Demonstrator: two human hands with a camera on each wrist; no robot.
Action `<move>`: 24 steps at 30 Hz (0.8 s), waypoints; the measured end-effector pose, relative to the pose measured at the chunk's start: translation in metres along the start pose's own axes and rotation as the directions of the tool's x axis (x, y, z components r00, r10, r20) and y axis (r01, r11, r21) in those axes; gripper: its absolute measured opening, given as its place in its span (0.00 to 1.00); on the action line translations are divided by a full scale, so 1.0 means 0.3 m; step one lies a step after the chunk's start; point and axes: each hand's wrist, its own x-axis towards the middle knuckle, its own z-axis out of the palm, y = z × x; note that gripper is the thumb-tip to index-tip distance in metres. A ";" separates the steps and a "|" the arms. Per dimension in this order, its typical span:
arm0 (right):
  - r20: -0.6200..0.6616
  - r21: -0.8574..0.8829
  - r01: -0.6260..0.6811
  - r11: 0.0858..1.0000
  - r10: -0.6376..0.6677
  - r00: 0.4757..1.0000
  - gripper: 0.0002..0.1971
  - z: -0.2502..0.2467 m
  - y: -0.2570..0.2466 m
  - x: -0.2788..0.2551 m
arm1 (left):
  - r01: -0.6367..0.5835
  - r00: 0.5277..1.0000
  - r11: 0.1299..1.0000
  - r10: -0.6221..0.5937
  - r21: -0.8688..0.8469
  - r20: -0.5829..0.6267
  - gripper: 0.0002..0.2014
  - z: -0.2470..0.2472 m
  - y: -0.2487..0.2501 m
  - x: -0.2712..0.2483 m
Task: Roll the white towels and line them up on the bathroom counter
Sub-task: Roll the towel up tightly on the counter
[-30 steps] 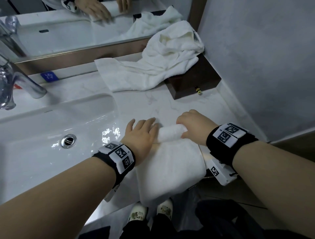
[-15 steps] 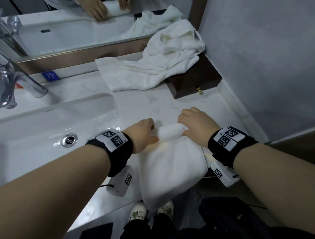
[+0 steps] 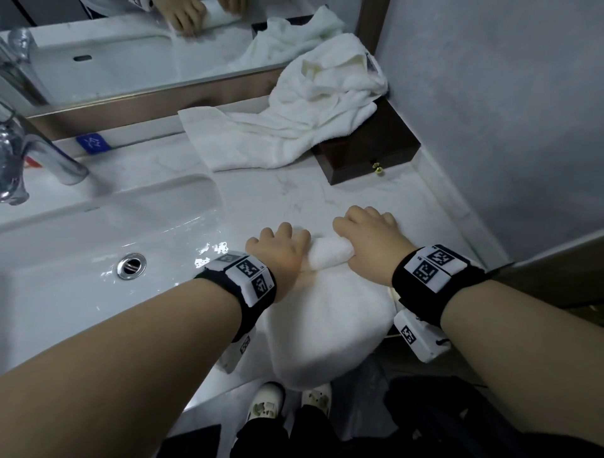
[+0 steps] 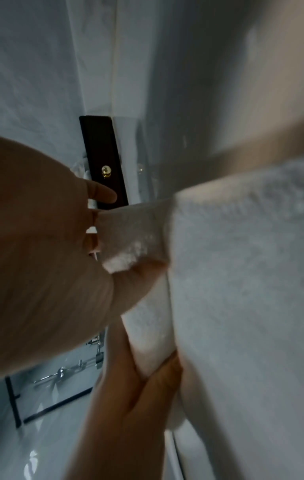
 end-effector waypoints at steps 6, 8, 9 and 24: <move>0.088 0.239 -0.070 0.968 0.051 0.995 0.12 -0.059 -0.009 -0.010 | -0.030 0.997 0.999 0.031 0.023 -0.072 0.27 -0.012 -0.024 0.017; 0.105 0.351 -0.114 0.929 0.082 0.991 0.11 -0.075 0.002 -0.007 | -0.068 0.993 0.997 0.070 0.028 -0.097 0.26 -0.003 -0.038 0.026; 0.127 0.411 -0.134 0.902 0.089 0.988 0.11 -0.081 0.009 -0.006 | -0.085 0.990 0.996 0.088 0.027 -0.108 0.26 0.004 -0.044 0.029; 0.160 0.065 -0.046 0.997 0.035 0.986 0.12 0.025 0.035 0.047 | -0.264 0.953 0.964 0.255 -0.037 -0.164 0.18 0.055 -0.095 0.032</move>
